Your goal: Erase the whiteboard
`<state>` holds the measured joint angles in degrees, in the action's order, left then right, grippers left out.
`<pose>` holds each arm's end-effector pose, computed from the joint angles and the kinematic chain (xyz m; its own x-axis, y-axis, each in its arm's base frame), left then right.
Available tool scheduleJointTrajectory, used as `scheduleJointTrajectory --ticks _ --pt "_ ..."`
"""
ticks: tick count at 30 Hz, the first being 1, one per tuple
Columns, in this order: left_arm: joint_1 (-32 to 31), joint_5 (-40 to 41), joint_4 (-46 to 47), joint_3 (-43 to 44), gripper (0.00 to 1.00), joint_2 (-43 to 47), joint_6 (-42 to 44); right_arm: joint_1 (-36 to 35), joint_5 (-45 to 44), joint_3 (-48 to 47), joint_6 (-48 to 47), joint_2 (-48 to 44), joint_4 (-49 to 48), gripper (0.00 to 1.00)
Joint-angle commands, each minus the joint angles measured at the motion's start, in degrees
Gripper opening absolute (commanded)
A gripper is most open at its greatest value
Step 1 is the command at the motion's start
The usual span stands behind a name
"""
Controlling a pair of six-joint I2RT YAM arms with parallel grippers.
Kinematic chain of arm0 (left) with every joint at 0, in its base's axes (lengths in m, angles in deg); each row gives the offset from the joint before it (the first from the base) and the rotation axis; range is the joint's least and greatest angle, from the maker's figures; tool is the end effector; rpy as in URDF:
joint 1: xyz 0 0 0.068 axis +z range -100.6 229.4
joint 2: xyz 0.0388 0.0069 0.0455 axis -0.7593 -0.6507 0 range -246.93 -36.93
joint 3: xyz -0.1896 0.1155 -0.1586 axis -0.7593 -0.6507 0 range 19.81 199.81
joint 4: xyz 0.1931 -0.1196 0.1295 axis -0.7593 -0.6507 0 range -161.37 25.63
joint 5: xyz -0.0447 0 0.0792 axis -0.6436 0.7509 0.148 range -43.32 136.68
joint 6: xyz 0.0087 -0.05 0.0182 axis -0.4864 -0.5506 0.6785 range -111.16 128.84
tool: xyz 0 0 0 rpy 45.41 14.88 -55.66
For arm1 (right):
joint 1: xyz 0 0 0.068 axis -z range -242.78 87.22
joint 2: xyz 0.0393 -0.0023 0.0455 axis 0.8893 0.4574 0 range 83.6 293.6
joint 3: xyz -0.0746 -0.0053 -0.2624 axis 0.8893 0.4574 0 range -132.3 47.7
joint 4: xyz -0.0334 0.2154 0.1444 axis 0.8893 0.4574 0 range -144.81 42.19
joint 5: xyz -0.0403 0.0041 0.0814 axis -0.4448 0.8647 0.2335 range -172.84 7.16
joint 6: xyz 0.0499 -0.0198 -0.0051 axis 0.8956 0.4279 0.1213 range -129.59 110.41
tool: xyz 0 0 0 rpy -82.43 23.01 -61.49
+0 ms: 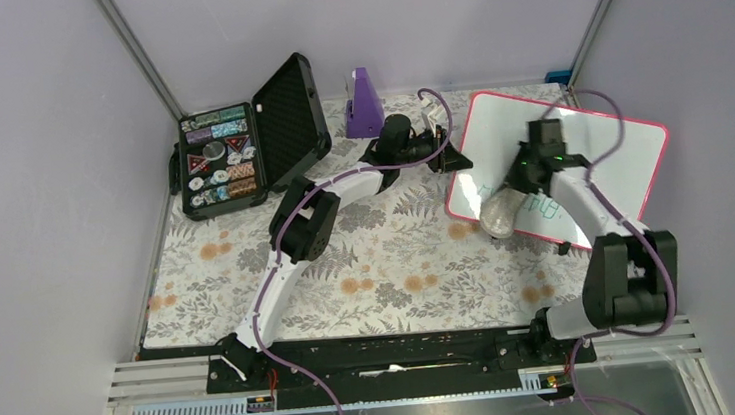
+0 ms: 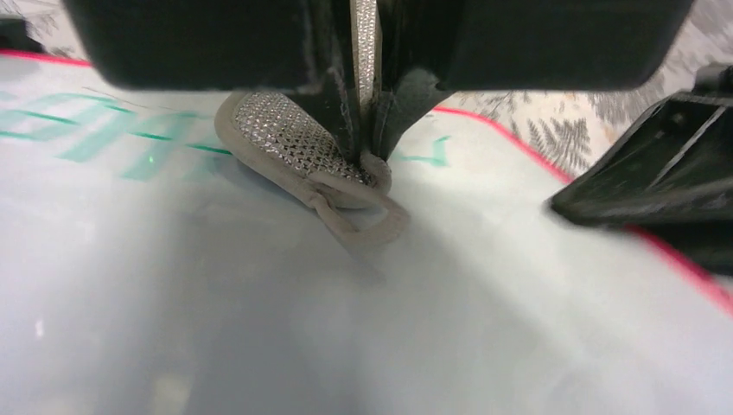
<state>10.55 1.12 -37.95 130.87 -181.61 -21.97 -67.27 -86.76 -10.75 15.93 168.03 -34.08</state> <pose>0.4286 -0.3780 0.1681 -0.5913 0.0160 -0.8063 0.8011 0.1269 -0.5849 0.3152 0.0222 0.2433 -0.6683 0.3787 -0.6403 0.2844 0.9254 0.2505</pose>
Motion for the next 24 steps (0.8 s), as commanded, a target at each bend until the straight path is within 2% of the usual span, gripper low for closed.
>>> scheduleJointTrajectory --ticks 1,7,12,15,21,24 --pt "-1.47 3.27 0.79 -0.22 0.00 2.16 8.13 13.76 0.89 6.29 2.86 -5.73 -2.55 0.00" --pt "-1.47 3.48 0.74 -0.41 0.00 2.31 8.39 20.20 1.46 9.59 5.11 -9.00 -3.38 0.00" --pt "-1.46 3.44 0.74 -0.24 0.00 2.21 8.31 19.89 6.57 9.52 5.13 -9.56 -5.62 0.00" --pt "-1.49 3.46 0.77 -0.16 0.00 2.06 8.18 13.85 6.86 6.89 3.54 -7.06 -5.43 0.00" --pt "-1.49 3.46 0.58 -0.15 0.00 2.04 8.30 -5.31 3.13 -0.34 4.03 2.43 -6.41 0.00" --pt "-1.51 3.56 0.51 -0.11 0.00 1.99 8.39 -9.42 4.53 -3.46 5.43 6.68 -6.57 0.00"
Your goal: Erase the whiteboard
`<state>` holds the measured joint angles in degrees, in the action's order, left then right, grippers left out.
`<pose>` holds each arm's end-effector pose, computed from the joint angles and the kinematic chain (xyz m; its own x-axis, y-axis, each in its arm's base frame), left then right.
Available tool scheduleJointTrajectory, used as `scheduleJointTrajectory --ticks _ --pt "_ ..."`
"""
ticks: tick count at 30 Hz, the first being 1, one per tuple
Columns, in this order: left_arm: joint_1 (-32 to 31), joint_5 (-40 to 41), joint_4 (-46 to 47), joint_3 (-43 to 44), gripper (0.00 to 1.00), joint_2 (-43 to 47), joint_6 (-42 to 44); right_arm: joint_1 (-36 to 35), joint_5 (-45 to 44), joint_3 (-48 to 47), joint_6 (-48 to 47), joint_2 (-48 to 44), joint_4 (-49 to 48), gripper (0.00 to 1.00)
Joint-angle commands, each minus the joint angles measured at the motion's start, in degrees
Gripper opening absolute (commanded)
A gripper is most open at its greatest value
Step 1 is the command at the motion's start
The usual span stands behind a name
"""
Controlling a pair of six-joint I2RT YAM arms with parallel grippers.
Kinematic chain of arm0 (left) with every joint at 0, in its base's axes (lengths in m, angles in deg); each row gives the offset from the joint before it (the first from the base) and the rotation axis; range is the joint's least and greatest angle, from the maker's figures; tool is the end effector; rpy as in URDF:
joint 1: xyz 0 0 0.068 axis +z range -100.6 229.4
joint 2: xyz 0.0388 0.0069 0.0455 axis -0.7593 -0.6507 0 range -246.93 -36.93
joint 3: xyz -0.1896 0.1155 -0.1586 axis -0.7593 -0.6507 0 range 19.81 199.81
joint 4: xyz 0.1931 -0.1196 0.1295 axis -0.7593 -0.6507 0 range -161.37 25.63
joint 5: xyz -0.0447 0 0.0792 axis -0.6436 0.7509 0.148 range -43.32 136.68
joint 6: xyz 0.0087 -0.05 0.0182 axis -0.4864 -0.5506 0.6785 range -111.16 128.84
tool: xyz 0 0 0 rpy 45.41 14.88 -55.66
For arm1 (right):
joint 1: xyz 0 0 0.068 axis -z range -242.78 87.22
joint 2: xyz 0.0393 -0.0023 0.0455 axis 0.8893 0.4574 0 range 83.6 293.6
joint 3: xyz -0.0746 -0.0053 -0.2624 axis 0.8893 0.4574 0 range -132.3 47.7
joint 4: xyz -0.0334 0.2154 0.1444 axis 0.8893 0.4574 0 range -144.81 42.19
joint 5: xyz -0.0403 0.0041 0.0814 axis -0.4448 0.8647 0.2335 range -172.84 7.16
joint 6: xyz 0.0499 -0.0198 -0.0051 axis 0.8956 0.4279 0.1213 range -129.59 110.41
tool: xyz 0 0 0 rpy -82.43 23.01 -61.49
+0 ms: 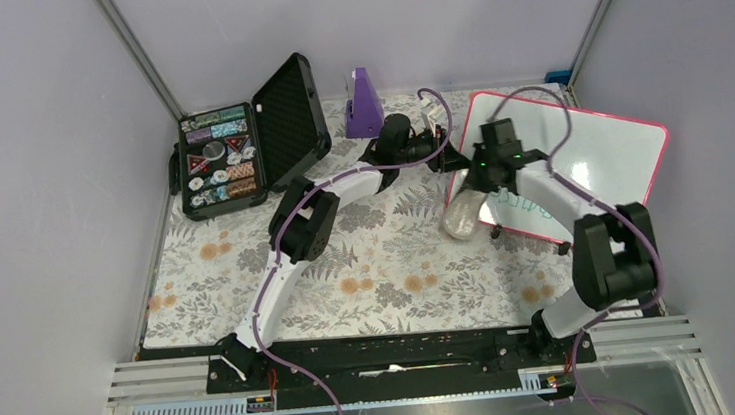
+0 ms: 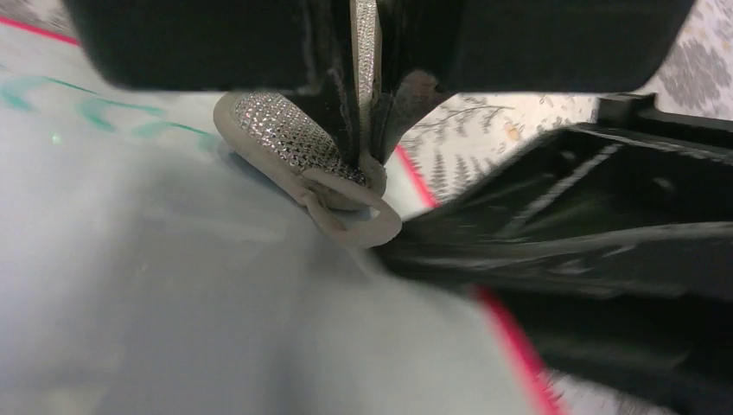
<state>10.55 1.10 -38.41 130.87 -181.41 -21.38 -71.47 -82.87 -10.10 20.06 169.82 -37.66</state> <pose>0.4284 -0.3778 0.1692 -0.5859 0.0198 -0.8102 0.8051 0.1281 -0.5791 0.3197 0.0488 0.2349 -0.6880 0.3953 -0.6086 0.2182 0.9125 0.3460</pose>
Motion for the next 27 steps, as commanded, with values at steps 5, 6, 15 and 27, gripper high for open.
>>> scheduleJointTrajectory --ticks 5,6,15,27 --pt "-1.48 3.57 0.69 0.12 0.00 1.66 7.98 -5.10 -1.32 -4.40 1.22 5.21 -2.78 0.00" --pt "-1.49 3.57 0.73 0.05 0.00 1.74 7.98 -4.62 -2.36 -3.94 0.87 4.33 -2.57 0.00" --pt "-1.51 3.66 0.85 -0.16 0.00 1.84 7.89 15.47 4.43 4.88 -0.68 -5.55 -1.37 0.00" --pt "-1.46 3.74 1.03 0.06 0.00 1.62 7.72 11.25 0.74 4.35 0.40 -6.38 -2.40 0.00"
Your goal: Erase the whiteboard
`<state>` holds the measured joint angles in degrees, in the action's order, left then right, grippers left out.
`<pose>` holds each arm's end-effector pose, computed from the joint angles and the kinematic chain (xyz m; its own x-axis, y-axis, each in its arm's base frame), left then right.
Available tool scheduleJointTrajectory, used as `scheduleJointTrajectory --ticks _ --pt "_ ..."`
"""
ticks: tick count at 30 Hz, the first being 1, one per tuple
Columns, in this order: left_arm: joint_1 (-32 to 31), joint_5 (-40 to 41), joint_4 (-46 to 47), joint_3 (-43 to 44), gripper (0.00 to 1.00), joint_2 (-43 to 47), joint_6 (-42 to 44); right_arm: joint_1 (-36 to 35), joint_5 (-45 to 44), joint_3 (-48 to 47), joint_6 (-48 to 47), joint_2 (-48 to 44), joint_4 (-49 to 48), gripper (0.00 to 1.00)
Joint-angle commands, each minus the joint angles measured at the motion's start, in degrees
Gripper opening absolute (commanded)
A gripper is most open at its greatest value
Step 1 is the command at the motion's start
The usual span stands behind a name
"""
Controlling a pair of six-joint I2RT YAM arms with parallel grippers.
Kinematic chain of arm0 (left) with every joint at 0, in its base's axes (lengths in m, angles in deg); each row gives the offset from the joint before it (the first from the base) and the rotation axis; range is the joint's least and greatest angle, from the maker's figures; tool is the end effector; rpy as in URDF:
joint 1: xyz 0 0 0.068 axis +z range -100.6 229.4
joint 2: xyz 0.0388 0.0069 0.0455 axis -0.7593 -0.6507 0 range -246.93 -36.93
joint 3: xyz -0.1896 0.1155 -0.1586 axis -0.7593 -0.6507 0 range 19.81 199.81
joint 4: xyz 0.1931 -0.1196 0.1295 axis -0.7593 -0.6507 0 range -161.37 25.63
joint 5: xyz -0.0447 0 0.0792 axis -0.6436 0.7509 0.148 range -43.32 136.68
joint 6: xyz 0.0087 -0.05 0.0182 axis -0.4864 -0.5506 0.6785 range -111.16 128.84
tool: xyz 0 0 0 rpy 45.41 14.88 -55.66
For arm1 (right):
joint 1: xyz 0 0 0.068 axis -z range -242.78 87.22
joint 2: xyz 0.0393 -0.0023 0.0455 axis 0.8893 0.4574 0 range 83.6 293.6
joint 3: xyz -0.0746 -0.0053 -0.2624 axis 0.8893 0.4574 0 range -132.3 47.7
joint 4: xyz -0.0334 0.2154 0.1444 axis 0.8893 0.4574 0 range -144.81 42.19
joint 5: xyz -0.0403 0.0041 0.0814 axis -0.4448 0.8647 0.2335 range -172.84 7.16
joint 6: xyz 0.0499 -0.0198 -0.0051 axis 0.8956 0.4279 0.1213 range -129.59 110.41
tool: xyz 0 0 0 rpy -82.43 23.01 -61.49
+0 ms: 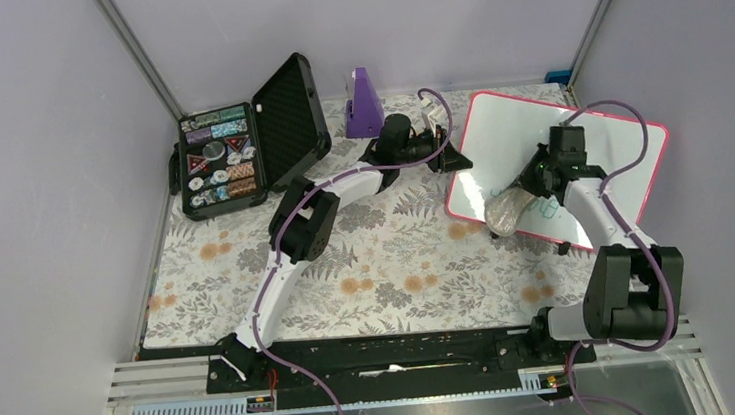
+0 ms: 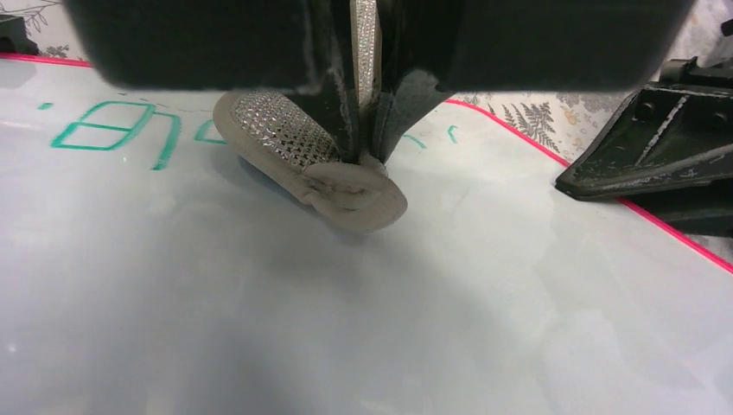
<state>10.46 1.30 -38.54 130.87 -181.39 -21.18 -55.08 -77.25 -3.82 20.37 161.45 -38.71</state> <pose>0.4279 -0.3784 0.1692 -0.5841 0.0204 -0.8114 0.8062 0.1304 -0.5771 0.2892 -0.0357 0.2430 -0.5482 0.5756 -0.6067 0.3877 0.8177 0.4255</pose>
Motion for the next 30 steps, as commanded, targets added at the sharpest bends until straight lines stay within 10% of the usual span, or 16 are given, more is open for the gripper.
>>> scheduleJointTrajectory --ticks 1,7,15,30 --pt "-1.41 3.46 1.11 0.15 0.00 1.49 7.52 -6.99 -4.81 -2.57 0.97 3.43 -1.80 0.00" --pt "-1.45 3.37 0.72 0.38 0.00 1.42 7.68 -20.86 -2.51 -6.28 6.60 12.55 -5.17 0.00" --pt "-1.36 3.46 0.72 0.21 0.00 1.73 7.81 -21.58 -3.28 -7.70 6.11 13.26 -3.88 0.00" --pt "-1.49 3.73 0.98 -0.15 0.00 2.08 7.96 1.92 2.72 -0.11 1.92 2.06 -1.12 0.00"
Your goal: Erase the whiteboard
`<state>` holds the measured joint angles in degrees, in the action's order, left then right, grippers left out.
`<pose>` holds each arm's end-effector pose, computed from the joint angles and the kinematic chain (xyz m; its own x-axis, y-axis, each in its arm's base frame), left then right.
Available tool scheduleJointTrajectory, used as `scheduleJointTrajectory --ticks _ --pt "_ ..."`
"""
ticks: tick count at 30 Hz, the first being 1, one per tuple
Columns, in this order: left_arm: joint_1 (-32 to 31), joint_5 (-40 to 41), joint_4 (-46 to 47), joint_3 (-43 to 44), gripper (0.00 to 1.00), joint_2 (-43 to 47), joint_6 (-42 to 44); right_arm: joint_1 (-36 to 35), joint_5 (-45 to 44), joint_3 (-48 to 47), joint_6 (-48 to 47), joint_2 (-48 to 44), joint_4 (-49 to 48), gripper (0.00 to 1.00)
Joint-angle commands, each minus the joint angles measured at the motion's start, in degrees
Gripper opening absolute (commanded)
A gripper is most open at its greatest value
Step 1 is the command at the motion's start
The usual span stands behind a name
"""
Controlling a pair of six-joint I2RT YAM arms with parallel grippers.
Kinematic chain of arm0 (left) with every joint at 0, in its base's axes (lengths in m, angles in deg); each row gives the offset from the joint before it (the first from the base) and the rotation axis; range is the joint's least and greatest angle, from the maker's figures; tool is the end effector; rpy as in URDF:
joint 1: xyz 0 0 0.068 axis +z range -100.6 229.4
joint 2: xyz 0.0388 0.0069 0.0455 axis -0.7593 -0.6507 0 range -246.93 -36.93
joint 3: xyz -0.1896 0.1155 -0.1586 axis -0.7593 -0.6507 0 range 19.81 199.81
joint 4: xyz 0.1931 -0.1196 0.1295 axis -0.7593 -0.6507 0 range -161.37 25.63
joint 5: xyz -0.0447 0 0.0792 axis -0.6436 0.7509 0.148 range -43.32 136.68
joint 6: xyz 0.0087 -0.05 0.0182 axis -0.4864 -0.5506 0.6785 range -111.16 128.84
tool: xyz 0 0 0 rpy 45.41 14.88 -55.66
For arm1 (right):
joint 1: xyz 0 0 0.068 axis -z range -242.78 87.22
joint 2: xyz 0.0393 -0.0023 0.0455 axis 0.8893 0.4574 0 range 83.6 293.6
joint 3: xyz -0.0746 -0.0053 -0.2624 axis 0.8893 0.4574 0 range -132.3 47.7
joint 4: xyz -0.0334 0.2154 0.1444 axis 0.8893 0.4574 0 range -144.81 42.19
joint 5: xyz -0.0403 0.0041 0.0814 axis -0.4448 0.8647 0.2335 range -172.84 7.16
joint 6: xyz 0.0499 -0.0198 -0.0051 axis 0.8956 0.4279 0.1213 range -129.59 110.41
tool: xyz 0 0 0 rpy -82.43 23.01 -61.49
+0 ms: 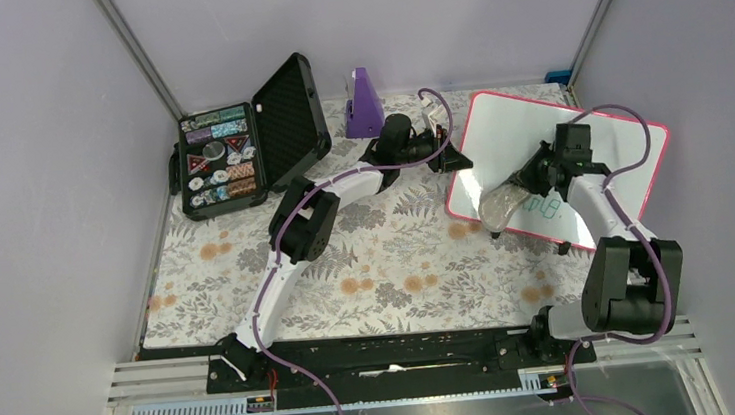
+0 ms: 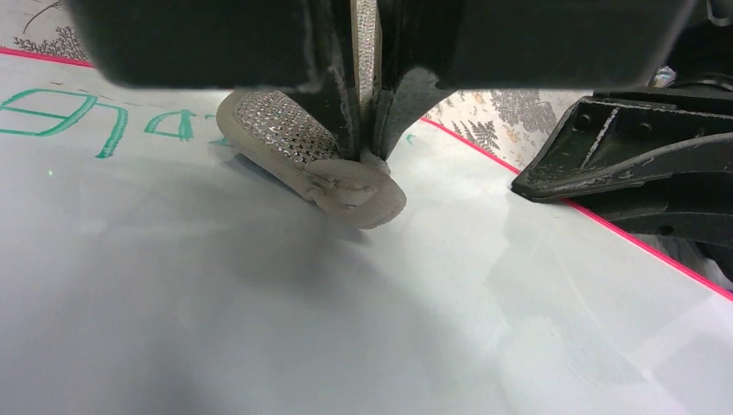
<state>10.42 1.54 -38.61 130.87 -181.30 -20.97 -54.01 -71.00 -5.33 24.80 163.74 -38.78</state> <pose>0.4277 -0.3786 0.1699 -0.5807 0.0190 -0.8139 0.8083 0.1333 -0.5736 0.2972 -0.0385 0.2410 -0.5569 0.6452 -0.5230 0.3827 0.7582 0.5279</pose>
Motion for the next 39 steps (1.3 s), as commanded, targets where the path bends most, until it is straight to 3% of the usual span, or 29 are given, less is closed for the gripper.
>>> scheduleJointTrajectory --ticks 1,3,9,12,18,26,29,34,39 --pt "-1.38 3.49 1.05 -0.15 0.00 1.92 7.70 0.51 -2.59 1.78 -1.85 -0.12 -1.88 0.00" --pt "-1.38 3.49 1.05 -0.02 0.00 1.78 7.58 -1.95 -3.08 1.59 -0.97 0.55 -2.64 0.00" --pt "-1.42 3.40 0.83 0.22 0.00 1.53 7.54 -18.66 -5.40 -1.60 2.82 8.60 -5.09 0.00" --pt "-1.42 3.48 0.62 0.20 0.00 1.55 7.84 -22.52 -3.60 -2.32 4.69 12.58 -7.34 0.00" --pt "-1.38 3.55 0.43 0.21 0.00 1.64 7.98 -21.45 -4.76 -3.40 3.12 11.93 -5.28 0.00" --pt "-1.37 3.75 0.42 -0.08 0.00 1.99 8.27 -5.02 -4.38 -0.55 -1.30 3.89 -1.47 0.00" --pt "-1.38 3.75 0.43 -0.08 0.00 1.99 8.27 -2.74 -7.35 -0.25 -3.14 1.76 0.31 0.00" --pt "-1.36 3.75 0.56 0.01 0.00 1.75 8.01 -5.19 -7.55 1.23 -2.15 1.23 -1.42 0.00" --pt "-1.39 3.73 0.43 0.20 0.00 1.56 7.96 -18.22 -9.63 0.62 0.85 6.16 -3.58 0.00"
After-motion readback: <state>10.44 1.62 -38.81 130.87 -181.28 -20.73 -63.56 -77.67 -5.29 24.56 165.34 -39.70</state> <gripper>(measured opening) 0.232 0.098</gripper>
